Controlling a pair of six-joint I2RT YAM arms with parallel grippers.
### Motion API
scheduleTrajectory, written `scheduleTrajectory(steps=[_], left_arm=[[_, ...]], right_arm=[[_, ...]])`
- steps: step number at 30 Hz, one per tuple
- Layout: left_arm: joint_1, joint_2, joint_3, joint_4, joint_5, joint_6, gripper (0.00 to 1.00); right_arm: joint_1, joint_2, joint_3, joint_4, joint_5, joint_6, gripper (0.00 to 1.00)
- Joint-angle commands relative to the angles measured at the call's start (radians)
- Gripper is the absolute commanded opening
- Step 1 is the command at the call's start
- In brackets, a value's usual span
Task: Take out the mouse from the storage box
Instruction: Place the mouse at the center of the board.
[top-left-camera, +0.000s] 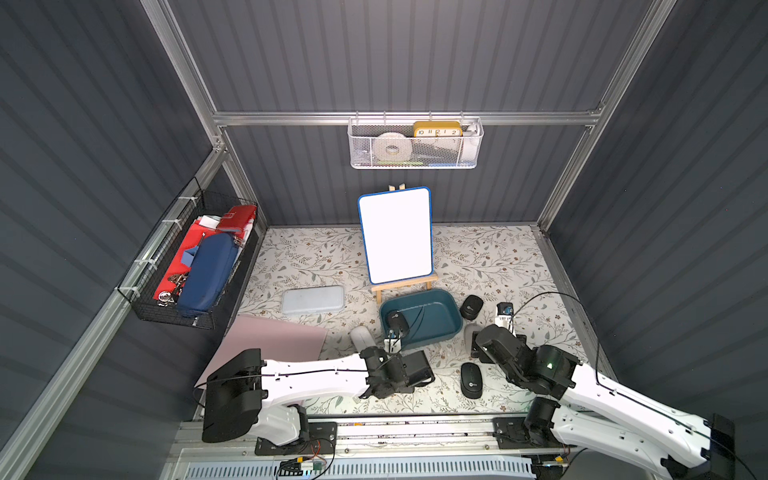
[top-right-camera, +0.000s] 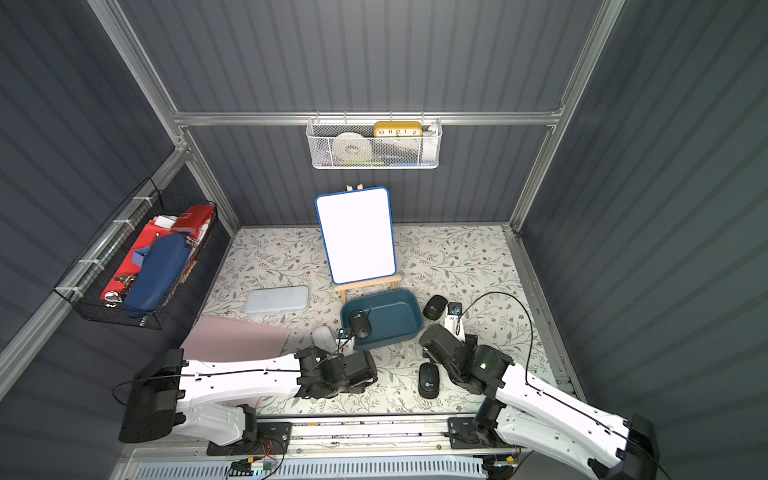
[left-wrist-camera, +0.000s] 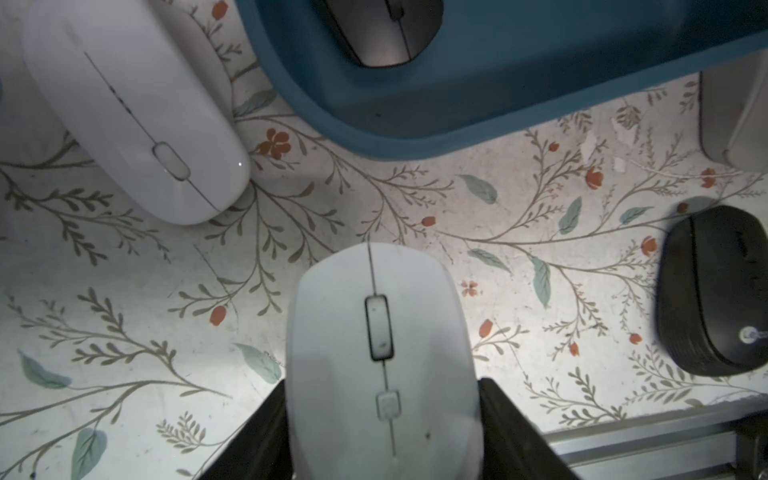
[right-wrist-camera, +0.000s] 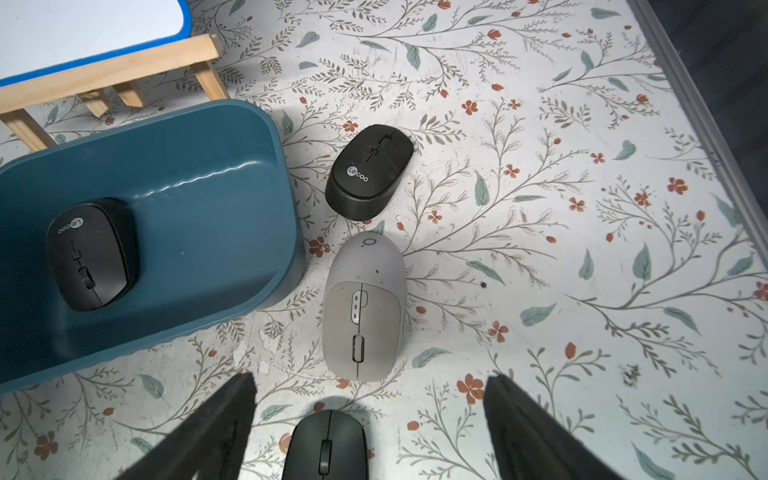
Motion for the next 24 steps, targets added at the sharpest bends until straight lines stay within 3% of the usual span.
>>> scheduleTrajectory(steps=[1,17,24], left_arm=[[-0.001,-0.001,-0.052,0.054,0.034,-0.053,0.5],[0.0,0.092,-0.109,0.139,0.048,-0.041,0.53],[-0.001,0.077,-0.104,0.12,0.023,-0.041,0.73]], right_arm=[[-0.003,0.008,0.02,0.012,-0.004,-0.003,0.9],[-0.003,0.052,0.043,0.024,-0.019,-0.007,0.9],[-0.003,0.054,0.045,0.025,-0.021,-0.002,0.9]])
